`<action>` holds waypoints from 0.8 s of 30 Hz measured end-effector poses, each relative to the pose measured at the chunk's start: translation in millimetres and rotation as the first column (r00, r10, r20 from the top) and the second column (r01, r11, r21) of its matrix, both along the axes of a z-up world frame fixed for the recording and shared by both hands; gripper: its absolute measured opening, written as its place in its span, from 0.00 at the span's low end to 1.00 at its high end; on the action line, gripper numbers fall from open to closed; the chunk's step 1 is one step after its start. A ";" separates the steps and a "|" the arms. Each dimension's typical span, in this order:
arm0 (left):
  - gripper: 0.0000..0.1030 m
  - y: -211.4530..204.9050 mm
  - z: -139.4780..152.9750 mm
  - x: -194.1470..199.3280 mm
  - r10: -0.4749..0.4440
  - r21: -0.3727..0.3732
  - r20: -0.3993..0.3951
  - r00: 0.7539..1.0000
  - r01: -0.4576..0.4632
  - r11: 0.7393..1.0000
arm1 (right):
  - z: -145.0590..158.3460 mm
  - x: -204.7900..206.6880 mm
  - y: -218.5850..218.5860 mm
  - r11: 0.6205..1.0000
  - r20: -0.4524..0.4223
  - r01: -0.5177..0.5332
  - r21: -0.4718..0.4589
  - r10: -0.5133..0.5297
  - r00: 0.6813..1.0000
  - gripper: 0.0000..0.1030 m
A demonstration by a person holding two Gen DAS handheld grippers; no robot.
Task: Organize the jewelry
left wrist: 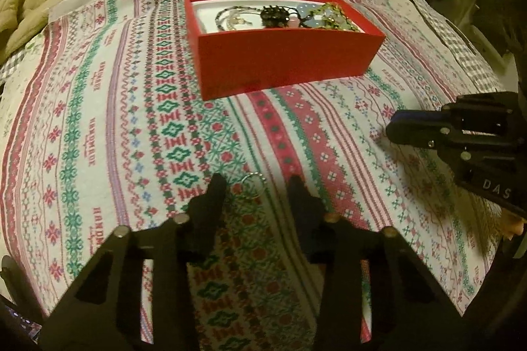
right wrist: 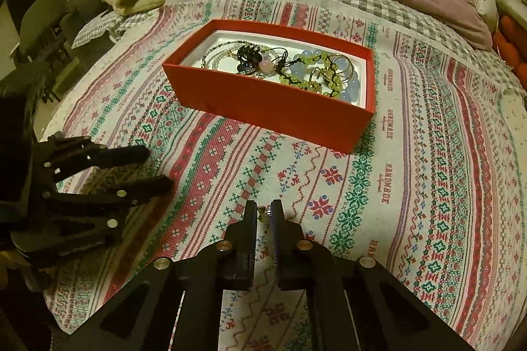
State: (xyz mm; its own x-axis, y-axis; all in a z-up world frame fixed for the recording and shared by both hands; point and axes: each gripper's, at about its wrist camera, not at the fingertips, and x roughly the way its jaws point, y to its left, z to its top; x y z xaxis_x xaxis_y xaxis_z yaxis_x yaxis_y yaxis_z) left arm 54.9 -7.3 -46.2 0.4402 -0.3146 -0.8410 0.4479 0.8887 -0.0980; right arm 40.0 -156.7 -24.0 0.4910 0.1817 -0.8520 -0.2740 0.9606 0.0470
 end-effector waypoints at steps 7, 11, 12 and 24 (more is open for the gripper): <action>0.13 1.2 0.1 2.3 0.003 -0.014 -0.022 1.000 -0.003 1.000 | 8.4 -1.1 -4.4 1.000 0.009 0.008 0.014 -0.009 1.000 0.08; 0.05 0.4 2.1 3.3 0.009 -0.017 -0.034 0.999 -0.009 1.000 | 17.7 -0.7 -10.8 0.999 0.020 0.026 0.036 -0.027 0.999 0.08; 0.05 0.7 2.5 4.1 0.011 -0.018 -0.037 0.999 -0.012 1.000 | 19.5 -0.6 -12.3 0.999 0.023 0.029 0.039 -0.030 0.999 0.08; 0.03 0.2 19.1 9.8 0.019 -0.030 -0.025 1.000 -0.020 0.999 | 37.2 1.3 -23.8 0.996 0.036 0.062 0.070 -0.064 0.997 0.08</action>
State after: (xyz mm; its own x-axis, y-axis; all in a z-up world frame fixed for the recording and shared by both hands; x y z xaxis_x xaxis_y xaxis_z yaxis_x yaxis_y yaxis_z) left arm 64.7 -7.2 -27.1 0.4258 -0.3313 -0.8420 0.4279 0.8936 -0.1352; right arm 41.3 -180.6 13.3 0.5352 0.2065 -0.8191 -0.2158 0.9709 0.1038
